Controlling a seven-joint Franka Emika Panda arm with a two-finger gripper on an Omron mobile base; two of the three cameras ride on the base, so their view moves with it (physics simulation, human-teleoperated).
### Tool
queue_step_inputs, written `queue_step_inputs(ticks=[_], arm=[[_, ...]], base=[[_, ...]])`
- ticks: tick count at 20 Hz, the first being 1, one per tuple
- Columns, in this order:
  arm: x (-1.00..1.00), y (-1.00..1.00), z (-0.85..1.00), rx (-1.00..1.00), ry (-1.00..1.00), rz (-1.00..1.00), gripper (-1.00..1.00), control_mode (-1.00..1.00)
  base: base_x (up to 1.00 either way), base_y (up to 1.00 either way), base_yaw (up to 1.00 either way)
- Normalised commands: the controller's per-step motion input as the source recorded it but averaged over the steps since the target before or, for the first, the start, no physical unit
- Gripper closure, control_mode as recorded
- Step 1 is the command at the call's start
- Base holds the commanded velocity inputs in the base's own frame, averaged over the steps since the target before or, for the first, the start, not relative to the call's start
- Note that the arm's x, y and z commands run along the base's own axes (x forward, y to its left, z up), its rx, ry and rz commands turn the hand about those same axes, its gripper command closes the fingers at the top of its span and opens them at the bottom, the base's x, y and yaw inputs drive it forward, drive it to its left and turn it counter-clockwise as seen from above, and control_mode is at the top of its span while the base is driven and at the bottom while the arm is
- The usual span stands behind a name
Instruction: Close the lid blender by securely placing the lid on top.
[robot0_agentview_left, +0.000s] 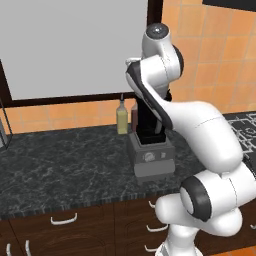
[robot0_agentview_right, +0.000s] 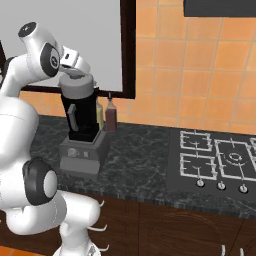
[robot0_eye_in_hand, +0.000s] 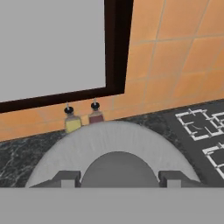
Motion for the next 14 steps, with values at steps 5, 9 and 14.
queue_step_inputs(ticks=[5, 9, 14], arm=[[-0.05, 0.00, 0.00, 0.00, 0.00, 0.01, 1.00, -1.00], [0.00, 0.00, -0.02, 0.00, 0.00, 0.00, 1.00, -1.00], [-0.02, -0.01, -0.05, -0.02, 0.00, 0.00, 1.00, -1.00]], base=[[0.00, 0.00, 0.00], [0.00, 0.00, 0.00], [0.00, 0.00, 0.00]])
